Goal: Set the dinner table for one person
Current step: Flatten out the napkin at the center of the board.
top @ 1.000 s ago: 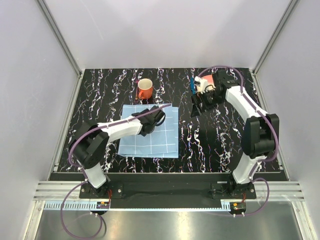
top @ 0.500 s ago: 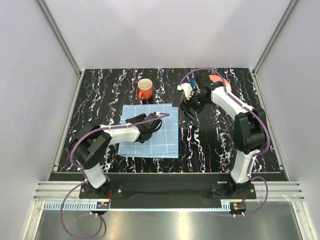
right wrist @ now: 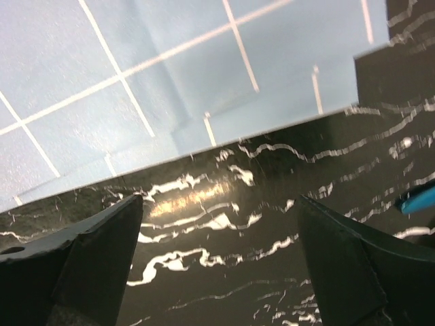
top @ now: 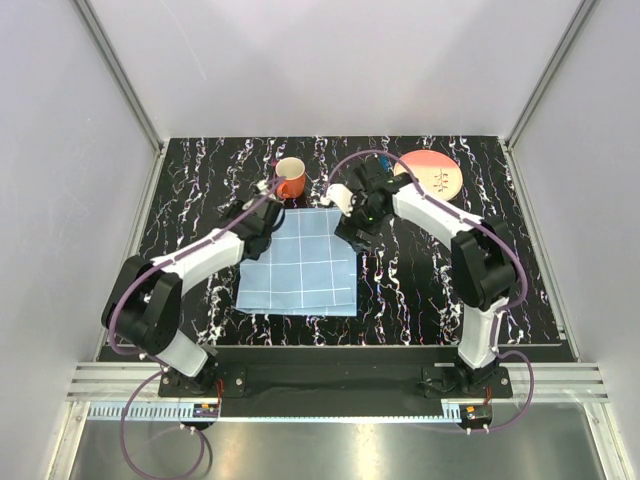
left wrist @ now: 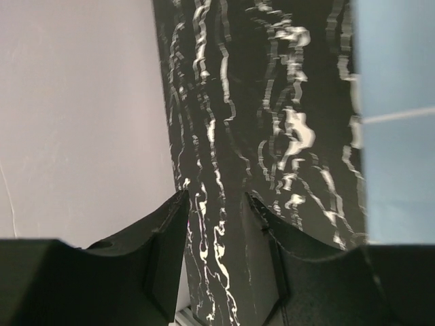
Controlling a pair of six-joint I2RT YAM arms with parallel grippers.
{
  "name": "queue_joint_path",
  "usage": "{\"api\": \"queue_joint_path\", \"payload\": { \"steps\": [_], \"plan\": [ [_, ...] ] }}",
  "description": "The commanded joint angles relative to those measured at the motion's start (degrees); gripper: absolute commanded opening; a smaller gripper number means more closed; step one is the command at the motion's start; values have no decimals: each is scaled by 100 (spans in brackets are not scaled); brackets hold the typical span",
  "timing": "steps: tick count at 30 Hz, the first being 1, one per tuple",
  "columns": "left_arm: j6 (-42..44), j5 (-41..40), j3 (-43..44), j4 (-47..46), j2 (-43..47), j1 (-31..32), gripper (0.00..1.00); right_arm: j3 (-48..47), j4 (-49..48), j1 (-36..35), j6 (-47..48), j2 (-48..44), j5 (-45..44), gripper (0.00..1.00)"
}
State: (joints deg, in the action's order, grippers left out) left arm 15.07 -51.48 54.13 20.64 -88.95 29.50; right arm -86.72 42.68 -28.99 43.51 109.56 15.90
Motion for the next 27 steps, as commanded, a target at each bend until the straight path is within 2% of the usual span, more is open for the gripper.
{"api": "queue_joint_path", "payload": {
  "steps": [1, 15, 27],
  "plan": [
    [-452, -116, 300, 45, 281, -260, 43, -345, -172, -247, 211, 250, -166, 100],
    [-435, -380, 449, -16, 360, -488, 44, -777, -137, -599, 255, 1094, -377, 100],
    [408, -415, 1029, -508, 519, -691, 44, -329, -75, -599, 53, 1156, -491, 100]
  ]
}}
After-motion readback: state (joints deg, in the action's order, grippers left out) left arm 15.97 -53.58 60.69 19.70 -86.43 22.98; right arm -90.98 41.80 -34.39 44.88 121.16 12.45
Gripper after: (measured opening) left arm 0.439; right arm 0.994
